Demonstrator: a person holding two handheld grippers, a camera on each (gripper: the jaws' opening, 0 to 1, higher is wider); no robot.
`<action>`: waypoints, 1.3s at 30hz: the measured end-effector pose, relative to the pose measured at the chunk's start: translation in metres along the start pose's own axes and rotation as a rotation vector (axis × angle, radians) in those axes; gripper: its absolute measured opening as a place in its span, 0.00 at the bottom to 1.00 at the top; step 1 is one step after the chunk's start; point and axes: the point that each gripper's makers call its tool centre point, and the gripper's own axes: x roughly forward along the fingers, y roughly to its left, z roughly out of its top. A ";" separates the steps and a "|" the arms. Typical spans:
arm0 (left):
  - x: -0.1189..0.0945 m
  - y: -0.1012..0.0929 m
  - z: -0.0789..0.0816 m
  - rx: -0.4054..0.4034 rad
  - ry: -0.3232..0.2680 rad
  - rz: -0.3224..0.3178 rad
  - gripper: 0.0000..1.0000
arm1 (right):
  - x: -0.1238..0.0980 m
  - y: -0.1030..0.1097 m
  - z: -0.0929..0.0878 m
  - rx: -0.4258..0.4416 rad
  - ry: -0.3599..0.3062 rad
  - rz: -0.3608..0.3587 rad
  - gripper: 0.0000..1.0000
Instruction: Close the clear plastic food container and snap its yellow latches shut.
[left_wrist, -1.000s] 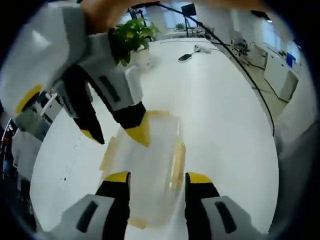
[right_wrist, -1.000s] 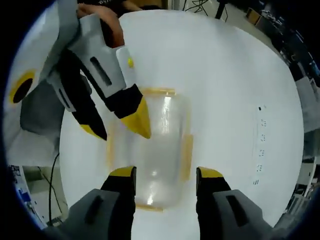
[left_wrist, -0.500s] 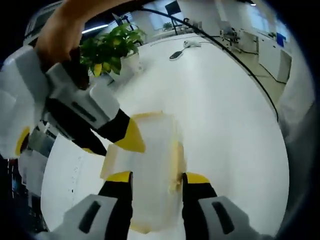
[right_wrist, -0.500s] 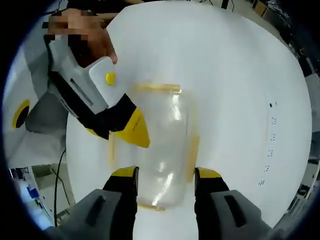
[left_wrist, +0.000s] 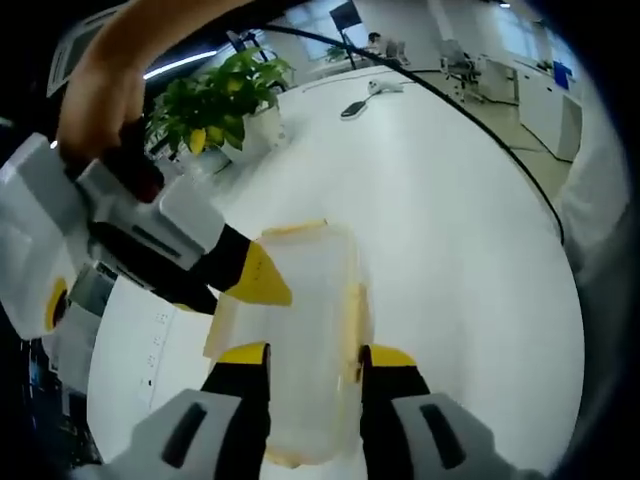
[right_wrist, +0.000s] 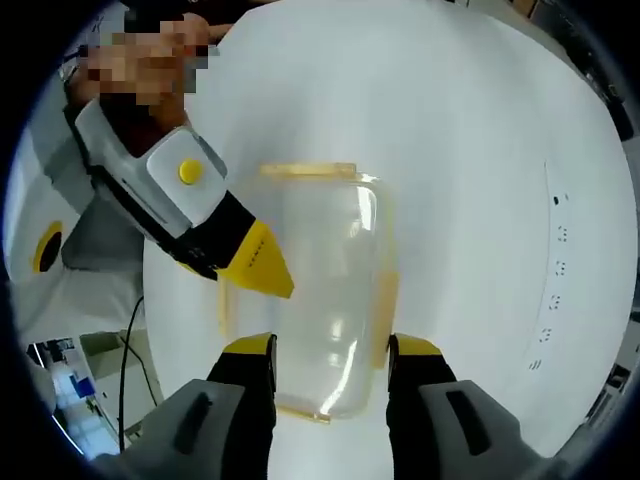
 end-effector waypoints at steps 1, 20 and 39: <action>0.002 -0.002 -0.001 0.000 -0.003 -0.003 0.29 | 0.000 0.000 0.000 0.000 0.001 -0.001 0.40; 0.004 -0.004 -0.004 -0.006 -0.045 -0.025 0.29 | 0.005 0.001 -0.001 -0.041 0.079 0.124 0.39; 0.002 -0.003 -0.002 0.048 -0.047 -0.106 0.30 | -0.001 0.012 -0.003 -0.028 0.078 -0.058 0.40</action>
